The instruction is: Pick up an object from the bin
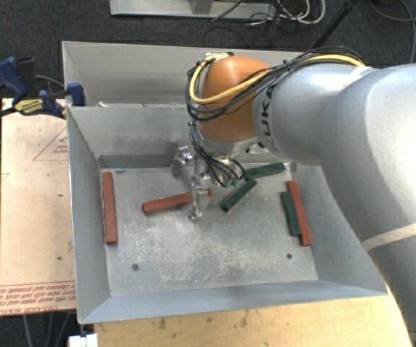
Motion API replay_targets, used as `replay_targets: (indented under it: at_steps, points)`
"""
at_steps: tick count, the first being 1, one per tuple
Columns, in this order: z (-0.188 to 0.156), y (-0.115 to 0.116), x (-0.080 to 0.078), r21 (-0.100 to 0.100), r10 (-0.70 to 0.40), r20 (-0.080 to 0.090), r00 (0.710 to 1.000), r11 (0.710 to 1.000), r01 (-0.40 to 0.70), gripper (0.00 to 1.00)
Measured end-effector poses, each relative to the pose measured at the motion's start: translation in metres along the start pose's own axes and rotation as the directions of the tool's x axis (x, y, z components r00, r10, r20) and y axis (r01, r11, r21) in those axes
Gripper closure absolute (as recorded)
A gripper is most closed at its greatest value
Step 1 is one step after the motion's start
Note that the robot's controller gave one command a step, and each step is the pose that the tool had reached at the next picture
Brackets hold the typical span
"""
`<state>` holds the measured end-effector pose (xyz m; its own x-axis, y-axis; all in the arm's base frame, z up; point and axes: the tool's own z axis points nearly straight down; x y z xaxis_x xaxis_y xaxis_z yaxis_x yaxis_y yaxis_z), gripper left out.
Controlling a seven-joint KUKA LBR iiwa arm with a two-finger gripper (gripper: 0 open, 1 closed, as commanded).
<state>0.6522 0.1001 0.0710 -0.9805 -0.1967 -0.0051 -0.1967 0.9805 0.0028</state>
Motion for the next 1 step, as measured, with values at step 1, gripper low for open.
replay_targets:
  at_steps: [1]
  points:
    - [-0.0006, -0.0030, 0.0000, 0.001, 0.004, 0.000, 1.000, 1.000, -0.004, 1.00]
